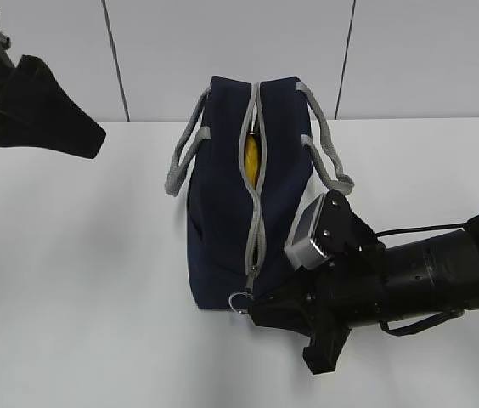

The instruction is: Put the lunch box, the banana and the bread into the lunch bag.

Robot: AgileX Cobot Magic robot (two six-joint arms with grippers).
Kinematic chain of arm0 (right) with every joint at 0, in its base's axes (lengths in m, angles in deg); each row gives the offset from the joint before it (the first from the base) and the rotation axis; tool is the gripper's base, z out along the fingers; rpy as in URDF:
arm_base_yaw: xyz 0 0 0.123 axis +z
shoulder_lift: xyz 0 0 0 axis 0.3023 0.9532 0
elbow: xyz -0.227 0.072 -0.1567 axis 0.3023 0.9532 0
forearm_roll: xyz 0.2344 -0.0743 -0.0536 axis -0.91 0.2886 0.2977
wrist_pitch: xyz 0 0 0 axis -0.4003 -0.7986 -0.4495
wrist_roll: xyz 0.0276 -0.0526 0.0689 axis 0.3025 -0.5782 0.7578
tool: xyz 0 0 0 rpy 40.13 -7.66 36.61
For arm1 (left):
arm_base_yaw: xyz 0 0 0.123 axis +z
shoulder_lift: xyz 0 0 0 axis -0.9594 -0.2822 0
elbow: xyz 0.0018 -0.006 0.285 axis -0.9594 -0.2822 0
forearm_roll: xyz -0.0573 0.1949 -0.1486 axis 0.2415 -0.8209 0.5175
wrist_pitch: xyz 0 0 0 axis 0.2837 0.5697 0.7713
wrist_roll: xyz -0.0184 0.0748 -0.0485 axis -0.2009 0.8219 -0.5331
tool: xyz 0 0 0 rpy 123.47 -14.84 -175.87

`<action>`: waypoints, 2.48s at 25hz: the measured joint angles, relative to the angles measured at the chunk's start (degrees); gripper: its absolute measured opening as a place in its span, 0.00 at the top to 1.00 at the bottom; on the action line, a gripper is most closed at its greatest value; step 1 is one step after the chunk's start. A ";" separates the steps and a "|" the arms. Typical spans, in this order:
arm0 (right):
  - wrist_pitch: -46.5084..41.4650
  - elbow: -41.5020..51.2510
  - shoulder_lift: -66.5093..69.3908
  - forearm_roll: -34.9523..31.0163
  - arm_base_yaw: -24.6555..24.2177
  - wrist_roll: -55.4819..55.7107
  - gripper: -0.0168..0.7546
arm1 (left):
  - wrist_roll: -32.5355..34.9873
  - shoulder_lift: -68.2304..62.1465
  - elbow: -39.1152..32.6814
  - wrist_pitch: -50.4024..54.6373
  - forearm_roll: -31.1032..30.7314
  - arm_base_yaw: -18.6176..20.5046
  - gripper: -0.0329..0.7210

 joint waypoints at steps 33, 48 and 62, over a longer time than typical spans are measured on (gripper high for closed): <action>9.32 0.00 -10.93 23.77 0.00 33.61 1.00 | 0.00 0.00 0.00 0.02 0.00 0.00 0.48; 9.76 0.00 -10.93 18.10 0.00 44.37 1.00 | 0.00 0.00 0.00 0.63 0.00 0.00 0.48; 9.49 0.00 -17.66 20.02 0.00 47.33 1.00 | 0.00 0.00 0.00 0.87 0.00 0.00 0.48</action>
